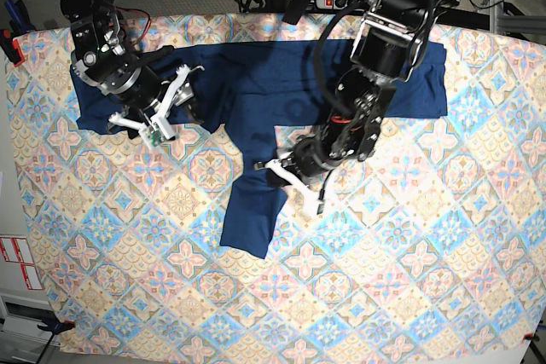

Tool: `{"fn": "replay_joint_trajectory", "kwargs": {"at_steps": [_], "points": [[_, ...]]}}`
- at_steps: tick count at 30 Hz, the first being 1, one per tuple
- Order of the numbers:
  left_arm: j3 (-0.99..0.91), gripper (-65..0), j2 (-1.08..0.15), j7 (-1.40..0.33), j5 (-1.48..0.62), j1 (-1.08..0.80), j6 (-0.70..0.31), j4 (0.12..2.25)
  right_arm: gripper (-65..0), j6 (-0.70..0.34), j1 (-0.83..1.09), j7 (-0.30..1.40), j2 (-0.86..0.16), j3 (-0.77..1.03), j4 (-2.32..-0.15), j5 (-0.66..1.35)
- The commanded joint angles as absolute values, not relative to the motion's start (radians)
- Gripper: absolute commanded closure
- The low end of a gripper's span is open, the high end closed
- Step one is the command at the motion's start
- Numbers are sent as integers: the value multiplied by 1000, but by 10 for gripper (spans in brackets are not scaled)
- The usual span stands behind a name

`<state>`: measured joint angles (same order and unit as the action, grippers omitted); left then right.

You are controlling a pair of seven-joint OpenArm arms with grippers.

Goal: Fold the T-shirt properly
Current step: 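Lift the flap with the left gripper and fold it onto the strip, then release the flap and move the left gripper along the strip to its end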

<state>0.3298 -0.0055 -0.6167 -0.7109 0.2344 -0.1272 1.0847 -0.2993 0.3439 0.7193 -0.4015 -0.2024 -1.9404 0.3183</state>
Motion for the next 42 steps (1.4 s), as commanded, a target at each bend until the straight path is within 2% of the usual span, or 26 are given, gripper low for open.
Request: {"fn": "replay_joint_trajectory", "kwargs": {"at_steps": [1, 7, 12, 22, 32, 36, 42], "points": [[328, 0, -13, -598, -717, 237, -137, 1148, -329, -300, 341, 700, -414, -196, -1962, 326], [239, 0, -62, -598, -716, 111, -77, 1371, -329, -300, 341, 700, -414, -196, -1962, 326], [136, 0, -76, -605, -714, -25, -67, 1563, -329, -300, 341, 700, -414, -200, -1962, 326], [124, 0, -168, -599, -693, -291, -65, 1894, -329, -300, 341, 700, -414, -203, -1960, 326], [120, 0, -160, -596, -426, -479, -59, 2035, -329, -300, 341, 704, -414, -205, -1960, 326], [122, 0, -160, -596, -375, -522, 12, 2043, -329, -300, 341, 702, -414, -205, -1960, 326], [124, 0, -165, -611, -367, -556, 21, 2023, -329, -300, 341, 704, -414, -205, -1960, 326]]}}
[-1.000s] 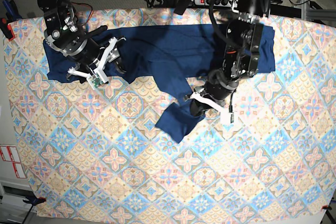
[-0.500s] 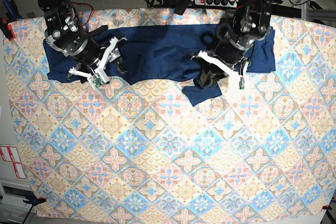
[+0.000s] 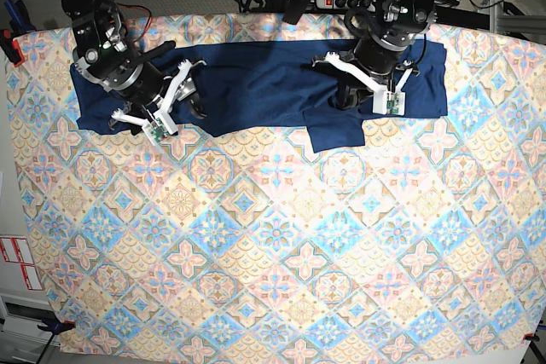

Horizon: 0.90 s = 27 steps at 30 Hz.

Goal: Fold the T-shirt properly
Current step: 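Release the flap and move the left gripper along the strip to its end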

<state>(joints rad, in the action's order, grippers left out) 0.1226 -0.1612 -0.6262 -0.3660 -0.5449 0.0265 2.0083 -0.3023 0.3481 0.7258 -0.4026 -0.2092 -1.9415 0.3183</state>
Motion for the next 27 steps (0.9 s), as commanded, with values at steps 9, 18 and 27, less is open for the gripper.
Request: {"fn": "replay_joint_trajectory", "kwargs": {"at_steps": [9, 18, 27], "points": [[120, -132, -163, -855, -374, -562, 21, 2022, -329, -300, 341, 704, -414, -203, -1959, 326], [19, -390, -162, -858, -375, -556, 21, 2022, -329, -300, 340, 702, -414, -202, -1959, 326], [-96, -473, -117, -868, -469, -348, 21, 1896, -329, -300, 337, 705, -414, -205, -1957, 326]]}}
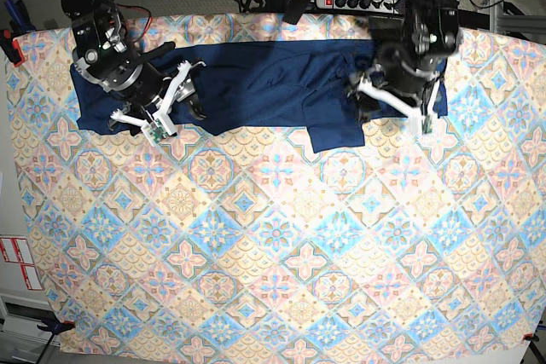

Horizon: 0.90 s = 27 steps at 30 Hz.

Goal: Fold the T-shirt properly
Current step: 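Release the flap and move the left gripper along the strip to its end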

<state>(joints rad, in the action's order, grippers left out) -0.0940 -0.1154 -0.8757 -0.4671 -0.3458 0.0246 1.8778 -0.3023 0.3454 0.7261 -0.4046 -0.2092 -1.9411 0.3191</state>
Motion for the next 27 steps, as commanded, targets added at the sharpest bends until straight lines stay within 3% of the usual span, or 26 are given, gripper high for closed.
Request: {"fn": "replay_joint_trajectory", "kwargs": {"at_steps": [1, 9, 23, 25, 27], "points": [[-96, -473, -114, -898, -493, -306, 21, 1851, -329, -300, 337, 705, -414, -205, -1957, 326], [-96, -470, -99, -957, -610, -96, 21, 1549, -329, -300, 340, 704, -414, -203, -1959, 326], [-94, -465, -97, -958, -610, -2, 21, 1333, -329, -300, 337, 702, -414, -197, -1959, 326], [-93, -423, -96, -960, -610, -2, 19, 1307, -329, -300, 337, 702, -414, -197, -1959, 326], [-77, -330, -96, -958, -610, -2, 19, 1303, -329, -300, 335, 702, -414, -197, -1959, 326]]}}
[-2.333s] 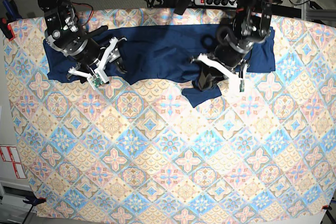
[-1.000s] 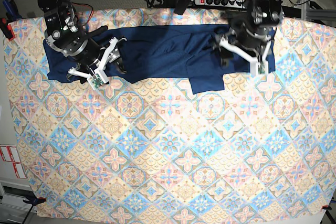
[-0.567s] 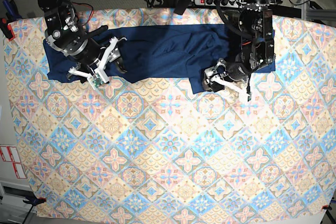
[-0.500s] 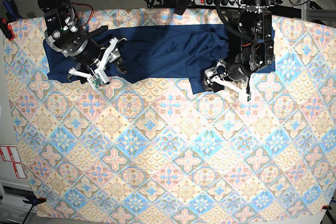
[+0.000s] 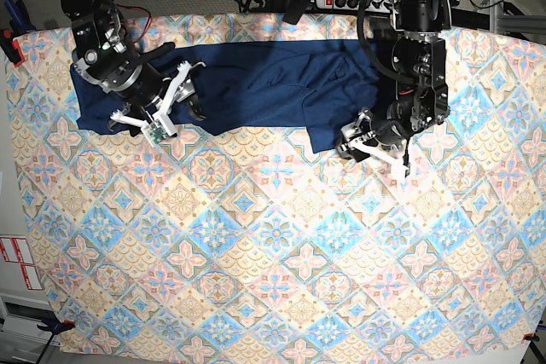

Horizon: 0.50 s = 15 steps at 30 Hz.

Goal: Fold the T-shirt properly
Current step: 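Release the flap and move the left gripper along the strip to its end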

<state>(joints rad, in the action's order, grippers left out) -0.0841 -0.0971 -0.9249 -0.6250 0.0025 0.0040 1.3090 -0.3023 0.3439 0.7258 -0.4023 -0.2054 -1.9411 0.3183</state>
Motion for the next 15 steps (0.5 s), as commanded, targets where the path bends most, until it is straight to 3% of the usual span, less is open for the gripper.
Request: {"fn": "replay_joint_trajectory", "kwargs": {"at_steps": [1, 3, 7, 15], "points": [[-56, -252, -96, -958, -611, -2, 18, 1303, -329, -300, 335, 702, -414, -197, -1959, 326], [-35, -128, -99, -955, -613, -2, 18, 1303, -329, -300, 334, 702, -414, -197, -1959, 326], [-35, 0, -99, -955, -613, -2, 18, 1307, -329, -300, 334, 702, -414, -197, -1959, 326], [-54, 0, -107, -955, -611, -51, 18, 1465, -329, -300, 335, 702, -414, -197, -1959, 326]]}}
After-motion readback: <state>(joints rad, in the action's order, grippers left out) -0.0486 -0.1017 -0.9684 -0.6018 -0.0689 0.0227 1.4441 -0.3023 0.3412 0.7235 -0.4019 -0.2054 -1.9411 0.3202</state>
